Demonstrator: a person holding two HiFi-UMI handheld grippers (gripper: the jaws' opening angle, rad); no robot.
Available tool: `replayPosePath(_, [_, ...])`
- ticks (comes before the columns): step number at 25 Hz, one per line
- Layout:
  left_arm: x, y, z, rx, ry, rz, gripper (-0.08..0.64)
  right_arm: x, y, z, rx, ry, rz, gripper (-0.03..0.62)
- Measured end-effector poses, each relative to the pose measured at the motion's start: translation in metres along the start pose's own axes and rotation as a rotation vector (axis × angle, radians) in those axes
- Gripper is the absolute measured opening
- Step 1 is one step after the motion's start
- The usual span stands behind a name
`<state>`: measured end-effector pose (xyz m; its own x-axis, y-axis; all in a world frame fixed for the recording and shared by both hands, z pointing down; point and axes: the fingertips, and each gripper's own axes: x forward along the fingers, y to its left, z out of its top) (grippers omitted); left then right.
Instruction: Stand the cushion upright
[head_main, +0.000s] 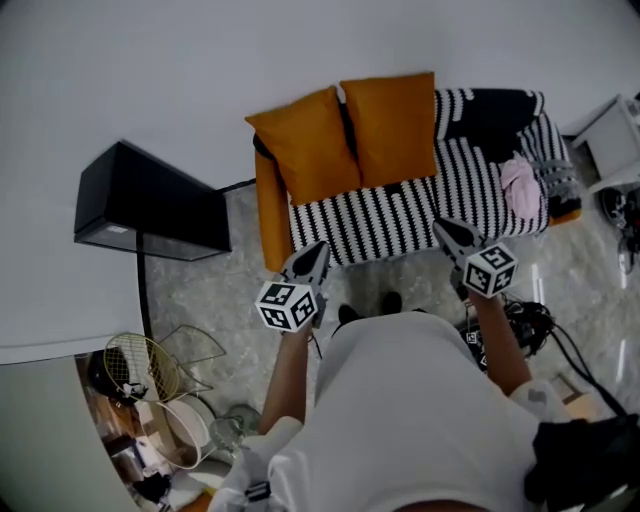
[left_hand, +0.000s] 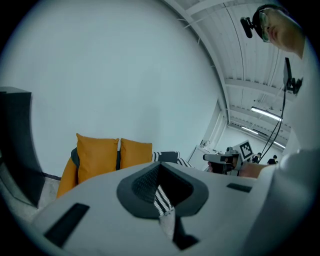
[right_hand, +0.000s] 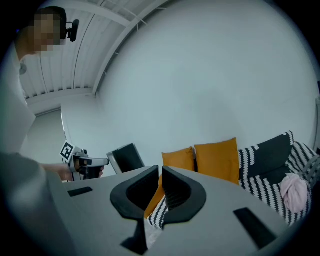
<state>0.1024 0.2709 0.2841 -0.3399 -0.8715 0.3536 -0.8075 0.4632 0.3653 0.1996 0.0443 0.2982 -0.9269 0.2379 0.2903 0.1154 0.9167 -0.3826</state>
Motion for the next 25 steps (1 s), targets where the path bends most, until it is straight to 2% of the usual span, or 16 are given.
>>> replayPosePath(9, [-0.02,0.02,0.006,-0.011,-0.011,-0.002,0.002,0.009,0.019,0.003,-0.02,-0.011,-0.057,0.043])
replayPosePath(25, [-0.034,0.044,0.009,-0.038,-0.021,-0.007,0.002,0.02,0.038,0.005,-0.008,-0.018,-0.061,0.043])
